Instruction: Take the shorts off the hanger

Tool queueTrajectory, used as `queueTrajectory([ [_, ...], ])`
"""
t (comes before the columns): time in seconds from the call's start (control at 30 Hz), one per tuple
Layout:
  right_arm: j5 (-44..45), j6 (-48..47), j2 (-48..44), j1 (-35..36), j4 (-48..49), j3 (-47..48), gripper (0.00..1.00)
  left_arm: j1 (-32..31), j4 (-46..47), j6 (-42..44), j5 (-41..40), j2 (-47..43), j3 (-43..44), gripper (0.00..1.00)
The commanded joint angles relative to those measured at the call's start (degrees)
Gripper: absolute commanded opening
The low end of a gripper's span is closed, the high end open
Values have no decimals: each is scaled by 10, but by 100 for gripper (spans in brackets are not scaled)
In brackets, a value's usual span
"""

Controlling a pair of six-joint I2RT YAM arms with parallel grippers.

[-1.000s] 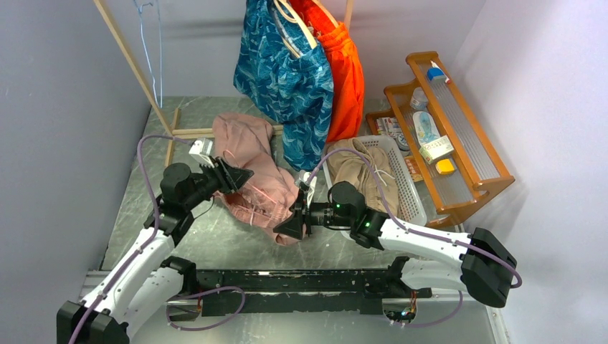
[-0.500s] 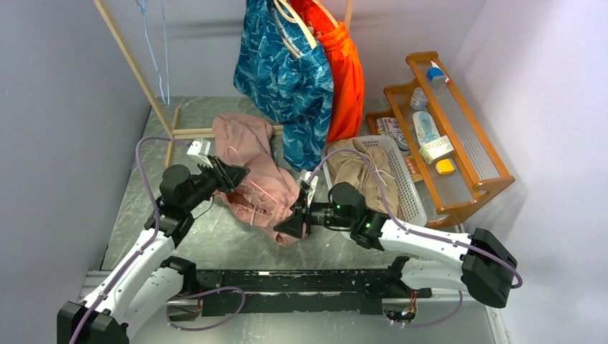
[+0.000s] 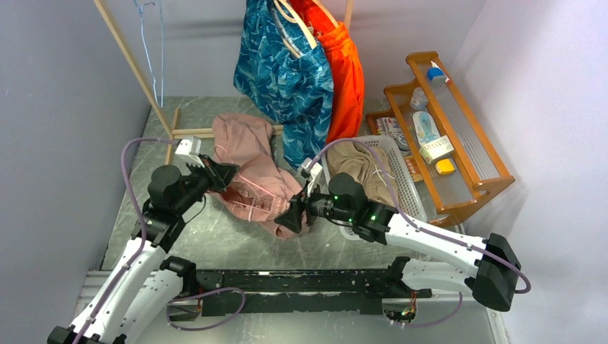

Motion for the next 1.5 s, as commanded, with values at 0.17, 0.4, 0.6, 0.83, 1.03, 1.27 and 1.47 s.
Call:
queueTrajectory([
  [0.17, 206, -16, -76, -1, -135, 70, 100, -13, -261, 74, -138, -23, 186, 7],
  [0.4, 209, -20, -124, -1, -113, 79, 100, -12, -352, 84, -188, -44, 223, 7],
  [0.6, 213, -59, -164, -1, -61, 38, 99, -13, -455, 41, -248, -20, 278, 7],
  [0.83, 162, -87, -145, -1, -76, 77, 68, -13, -457, 78, -240, -16, 252, 7],
  [1.03, 32, -105, -40, -1, -149, 152, 63, -13, -418, 69, -186, -8, 224, 7],
  [1.27, -81, -58, 66, 2, -135, 182, 50, -13, -357, 47, -151, -19, 168, 7],
  [1.47, -83, -73, 136, 19, -192, 244, 48, -13, -356, 44, -152, -30, 158, 7],
])
